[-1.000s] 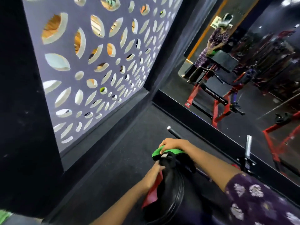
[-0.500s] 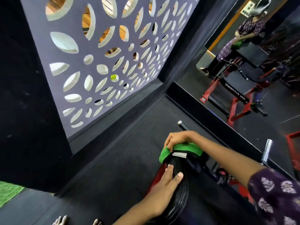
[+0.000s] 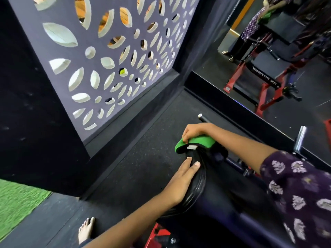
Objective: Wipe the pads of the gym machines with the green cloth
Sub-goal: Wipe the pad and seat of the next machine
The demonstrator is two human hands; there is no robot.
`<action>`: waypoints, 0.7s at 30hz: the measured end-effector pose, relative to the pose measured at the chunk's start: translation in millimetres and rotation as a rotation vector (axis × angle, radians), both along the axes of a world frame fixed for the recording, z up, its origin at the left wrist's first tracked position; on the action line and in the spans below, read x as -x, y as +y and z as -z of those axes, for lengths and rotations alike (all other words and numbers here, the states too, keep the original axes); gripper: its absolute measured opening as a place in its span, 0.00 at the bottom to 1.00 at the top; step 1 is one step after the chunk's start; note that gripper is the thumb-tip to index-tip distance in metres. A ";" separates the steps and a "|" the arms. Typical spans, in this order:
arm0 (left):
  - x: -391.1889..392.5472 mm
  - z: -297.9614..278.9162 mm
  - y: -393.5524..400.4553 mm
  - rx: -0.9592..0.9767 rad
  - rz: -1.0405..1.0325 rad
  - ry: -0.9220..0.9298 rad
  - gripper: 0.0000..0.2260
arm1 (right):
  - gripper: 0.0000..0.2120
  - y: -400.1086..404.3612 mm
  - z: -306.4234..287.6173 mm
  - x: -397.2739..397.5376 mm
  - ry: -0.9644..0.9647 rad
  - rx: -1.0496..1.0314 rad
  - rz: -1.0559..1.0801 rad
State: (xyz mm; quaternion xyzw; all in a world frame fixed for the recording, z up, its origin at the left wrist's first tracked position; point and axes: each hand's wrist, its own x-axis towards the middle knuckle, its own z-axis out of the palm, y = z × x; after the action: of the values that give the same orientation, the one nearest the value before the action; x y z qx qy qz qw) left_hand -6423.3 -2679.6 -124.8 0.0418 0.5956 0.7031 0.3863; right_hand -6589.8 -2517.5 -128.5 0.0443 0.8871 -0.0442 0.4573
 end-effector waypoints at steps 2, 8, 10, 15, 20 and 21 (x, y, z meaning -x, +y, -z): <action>-0.6 2.7 -1.4 0.013 0.014 0.012 0.29 | 0.13 1.9 4.9 -6.3 0.081 -0.101 -0.064; -3.4 1.9 -1.7 -0.005 -0.039 0.004 0.36 | 0.05 -14.3 -3.6 -3.8 -0.162 0.056 0.028; -3.2 2.9 -1.6 -0.006 -0.068 -0.005 0.38 | 0.09 -15.0 -3.0 -2.4 -0.096 0.006 0.006; -7.4 2.2 -5.2 0.059 -0.244 0.134 0.21 | 0.08 -9.6 2.2 -19.7 0.068 -0.030 -0.112; -9.8 4.0 -5.6 0.043 -0.386 0.139 0.30 | 0.13 -32.2 -28.5 -32.7 -0.074 0.123 -0.001; -8.0 5.3 -5.4 0.013 -0.421 0.111 0.30 | 0.14 -36.6 -36.0 -37.9 -0.078 0.140 0.008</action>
State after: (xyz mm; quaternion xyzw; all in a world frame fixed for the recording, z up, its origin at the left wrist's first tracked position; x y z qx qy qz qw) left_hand -6415.3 -2685.0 -130.1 -0.0472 0.6158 0.7611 0.1979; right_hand -6551.8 -2554.1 -92.6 0.0171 0.8632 -0.1062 0.4933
